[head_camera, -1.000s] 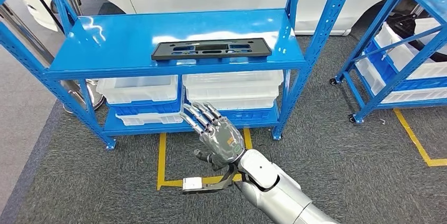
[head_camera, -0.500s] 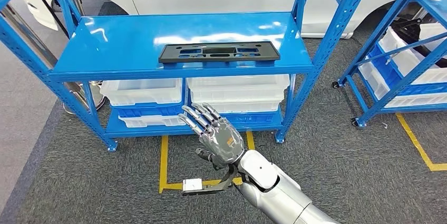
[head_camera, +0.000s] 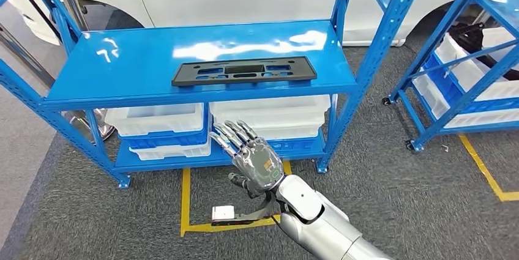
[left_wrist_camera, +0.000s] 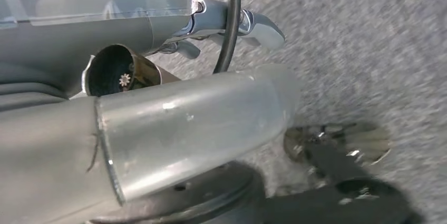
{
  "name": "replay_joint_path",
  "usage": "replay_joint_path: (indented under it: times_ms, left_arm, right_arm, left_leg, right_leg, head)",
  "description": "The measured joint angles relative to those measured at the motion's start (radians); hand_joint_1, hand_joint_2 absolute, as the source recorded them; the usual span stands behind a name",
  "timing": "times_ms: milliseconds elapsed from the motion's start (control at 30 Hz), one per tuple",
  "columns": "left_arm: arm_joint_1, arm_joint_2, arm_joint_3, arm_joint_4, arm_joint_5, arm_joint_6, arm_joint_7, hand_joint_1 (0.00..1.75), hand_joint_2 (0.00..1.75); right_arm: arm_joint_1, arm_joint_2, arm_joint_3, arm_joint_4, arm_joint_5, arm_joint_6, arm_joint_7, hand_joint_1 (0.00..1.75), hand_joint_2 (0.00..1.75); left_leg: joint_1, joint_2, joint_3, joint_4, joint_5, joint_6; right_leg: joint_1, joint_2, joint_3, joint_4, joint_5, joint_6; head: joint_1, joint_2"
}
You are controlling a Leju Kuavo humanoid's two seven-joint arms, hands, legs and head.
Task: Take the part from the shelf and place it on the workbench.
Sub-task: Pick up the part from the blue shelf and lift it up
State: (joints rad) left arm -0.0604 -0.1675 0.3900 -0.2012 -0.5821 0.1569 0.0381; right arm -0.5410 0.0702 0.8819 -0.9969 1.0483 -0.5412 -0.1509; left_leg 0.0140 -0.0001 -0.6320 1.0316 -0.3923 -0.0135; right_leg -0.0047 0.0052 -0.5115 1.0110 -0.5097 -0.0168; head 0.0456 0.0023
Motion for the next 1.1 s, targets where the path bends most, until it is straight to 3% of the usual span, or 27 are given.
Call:
replay_joint_path:
  times_ms: [100,167,300,333,367,467,533,667,733,800,833,867,900,967,1000,1033,1100]
  left_arm:
    - [-0.001,0.002,0.001,0.000,-0.001,0.000,-0.003,0.00,0.00]
    - [0.000,0.003,0.002,0.000,-0.001,0.000,-0.004,0.00,0.00]
    - [0.002,0.003,0.005,0.000,0.000,0.000,-0.006,0.00,0.00]
    - [0.004,0.004,0.007,0.000,0.001,0.000,-0.006,0.00,0.00]
    - [0.006,0.004,0.008,0.000,0.002,0.000,-0.006,0.00,0.00]
    - [0.008,0.004,0.012,0.001,0.002,0.001,-0.007,0.00,0.00]
    - [0.007,0.003,0.016,0.002,0.002,0.001,-0.008,0.00,0.00]
    - [0.007,0.004,0.024,0.002,-0.003,0.002,-0.011,0.00,0.00]
    - [0.006,0.005,0.025,0.002,-0.006,0.002,-0.013,0.00,0.00]
    - [0.006,0.005,0.025,0.002,-0.007,0.002,-0.013,0.00,0.00]
    - [0.008,0.005,0.025,0.002,-0.007,0.002,-0.013,0.00,0.00]
    - [0.010,0.005,0.025,0.002,-0.007,0.002,-0.013,0.00,0.00]
    - [0.012,0.005,0.025,0.002,-0.008,0.002,-0.013,0.00,0.00]
    - [0.015,0.006,0.026,0.002,-0.011,0.002,-0.013,0.00,0.00]
    - [0.015,0.007,0.026,0.003,-0.013,0.002,-0.013,0.00,0.00]
    - [0.014,0.008,0.026,0.003,-0.015,0.002,-0.012,0.00,0.00]
    - [0.012,0.010,0.027,0.004,-0.017,0.002,-0.011,0.00,0.00]
  right_arm:
    - [-0.001,-0.001,-0.001,0.002,-0.005,0.014,0.008,0.00,1.75]
    - [-0.002,-0.001,-0.003,0.003,-0.006,0.021,0.019,0.00,1.75]
    - [0.002,-0.006,-0.010,0.015,0.003,0.032,0.060,0.00,1.75]
    - [0.004,-0.007,-0.013,0.020,0.008,0.033,0.075,0.00,1.75]
    - [0.005,-0.008,-0.016,0.025,0.014,0.033,0.088,0.00,1.75]
    - [0.004,-0.011,-0.034,0.038,0.027,0.038,0.117,0.00,1.75]
    - [0.005,-0.013,-0.044,0.044,0.032,0.042,0.127,0.00,1.75]
    - [0.005,-0.014,-0.061,0.050,0.035,0.046,0.138,0.00,1.75]
    - [0.005,-0.013,-0.066,0.051,0.036,0.050,0.140,0.00,1.75]
    - [0.009,-0.013,-0.069,0.053,0.038,0.055,0.141,0.00,1.75]
    - [0.012,-0.013,-0.070,0.055,0.038,0.057,0.142,0.00,1.75]
    - [0.014,-0.013,-0.070,0.056,0.038,0.058,0.143,0.00,1.75]
    - [0.016,-0.013,-0.071,0.057,0.039,0.058,0.143,0.00,1.75]
    - [0.018,-0.013,-0.072,0.058,0.039,0.060,0.144,0.00,1.75]
    - [0.018,-0.013,-0.073,0.058,0.040,0.062,0.144,0.00,1.75]
    - [0.018,-0.013,-0.074,0.059,0.040,0.064,0.144,0.00,1.75]
    - [0.019,-0.013,-0.075,0.060,0.041,0.066,0.144,0.00,1.75]
  left_leg:
    - [-0.003,-0.003,0.016,-0.018,-0.021,0.024]
    - [-0.002,-0.003,0.031,-0.024,-0.028,0.037]
    - [-0.002,-0.004,0.057,-0.026,-0.053,0.050]
    - [-0.003,-0.005,0.067,-0.026,-0.060,0.050]
    - [-0.004,-0.006,0.079,-0.026,-0.069,0.050]
    - [-0.006,-0.008,0.118,-0.027,-0.098,0.043]
    - [-0.008,-0.009,0.131,-0.028,-0.113,0.032]
    - [-0.010,-0.007,0.130,0.017,-0.119,0.012]
    - [-0.007,-0.006,0.078,0.111,-0.150,0.006]
    - [-0.004,-0.006,-0.002,0.219,-0.199,-0.002]
    - [-0.004,-0.006,-0.032,0.247,-0.211,-0.005]
    - [-0.003,-0.006,-0.048,0.243,-0.203,-0.006]
    - [-0.003,-0.006,-0.047,0.206,-0.172,-0.005]
    - [-0.005,-0.005,-0.023,0.082,-0.071,0.004]
    - [-0.008,-0.005,-0.012,0.032,-0.038,0.009]
    - [-0.010,-0.005,-0.006,0.002,-0.018,0.016]
    - [-0.013,-0.004,0.004,-0.014,-0.021,0.030]
  right_leg:
    - [0.002,-0.001,0.005,0.008,-0.005,0.016]
    - [-0.001,-0.001,-0.018,0.059,-0.011,0.025]
    - [-0.002,-0.002,-0.178,0.284,-0.087,0.037]
    - [-0.002,-0.002,-0.203,0.299,-0.088,0.036]
    - [-0.002,-0.002,-0.210,0.279,-0.068,0.032]
    - [0.005,-0.002,-0.166,0.092,0.070,0.012]
    - [0.013,-0.002,-0.147,0.023,0.113,0.001]
    - [0.008,0.002,-0.113,0.006,0.103,-0.020]
    - [0.005,0.001,-0.093,0.001,0.091,-0.027]
    - [0.005,0.001,-0.078,0.001,0.075,-0.030]
    - [0.005,0.002,-0.069,0.002,0.066,-0.030]
    - [0.005,0.004,-0.058,0.003,0.057,-0.029]
    - [0.006,0.005,-0.045,0.004,0.046,-0.028]
    - [0.007,0.006,-0.021,0.007,0.025,-0.023]
    - [0.008,0.006,-0.014,0.009,0.015,-0.018]
    - [0.009,0.007,-0.010,0.008,0.007,-0.012]
    - [0.011,0.008,-0.003,0.009,0.000,0.001]
  head:
    - [0.000,0.000]
    - [0.001,0.000]
    - [0.002,0.000]
    - [0.002,0.000]
    - [0.002,0.000]
    - [0.002,0.000]
    - [0.002,0.000]
    - [0.003,0.000]
    - [0.002,0.000]
    - [0.002,0.000]
    - [0.002,0.000]
    - [0.002,0.000]
    - [0.002,0.000]
    - [0.002,0.000]
    - [0.002,0.000]
    - [0.003,0.000]
    - [0.002,0.000]
